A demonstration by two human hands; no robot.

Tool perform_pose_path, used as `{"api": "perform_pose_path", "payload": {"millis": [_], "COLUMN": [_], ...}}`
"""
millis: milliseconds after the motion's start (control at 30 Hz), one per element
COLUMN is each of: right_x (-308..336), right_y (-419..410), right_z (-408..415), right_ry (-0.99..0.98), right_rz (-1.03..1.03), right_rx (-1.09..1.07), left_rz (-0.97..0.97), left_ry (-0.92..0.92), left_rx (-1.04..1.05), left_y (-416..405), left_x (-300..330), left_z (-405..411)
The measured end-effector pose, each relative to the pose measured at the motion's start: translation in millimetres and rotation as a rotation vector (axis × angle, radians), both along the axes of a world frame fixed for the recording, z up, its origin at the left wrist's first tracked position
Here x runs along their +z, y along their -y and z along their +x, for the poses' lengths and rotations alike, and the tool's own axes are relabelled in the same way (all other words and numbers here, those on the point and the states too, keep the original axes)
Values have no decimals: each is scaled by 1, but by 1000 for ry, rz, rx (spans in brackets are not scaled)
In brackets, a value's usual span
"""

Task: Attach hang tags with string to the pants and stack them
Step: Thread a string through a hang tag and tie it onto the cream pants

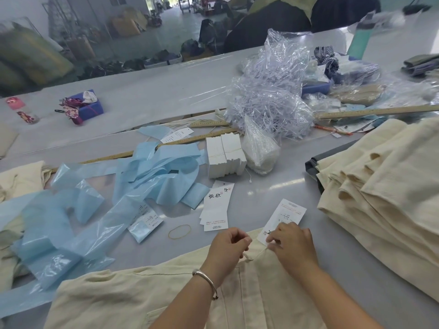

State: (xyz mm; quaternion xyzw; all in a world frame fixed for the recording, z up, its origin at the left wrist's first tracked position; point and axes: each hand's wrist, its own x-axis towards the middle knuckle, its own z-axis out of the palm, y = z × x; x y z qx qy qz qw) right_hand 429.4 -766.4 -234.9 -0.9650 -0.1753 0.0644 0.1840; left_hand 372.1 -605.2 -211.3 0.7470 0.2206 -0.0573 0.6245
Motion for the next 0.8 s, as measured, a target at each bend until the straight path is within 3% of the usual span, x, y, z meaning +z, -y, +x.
{"api": "perform_pose_path", "payload": {"millis": [100,233,333,533,800], "right_x": [-1,13,21,26,30], "right_y": [-5,-13,-20,-26,-29], "right_z": [2,-7,-15,-18,-20], "right_ry": [8,-251,-461,-753,-857], "right_rz": [121,723,978,1099,1184], "right_rx": [8,-184,-281,-364,-388], "left_rz": [64,146,217,282,194], "left_ry": [40,116,170,232,198], "left_rx": [-29,-66,-89,-69,-32], "left_y": [-2,-3,-2,-3,-1], "left_x": [0,5,11,15,15], "left_z": [-4,-6,-4,-6,-9]}}
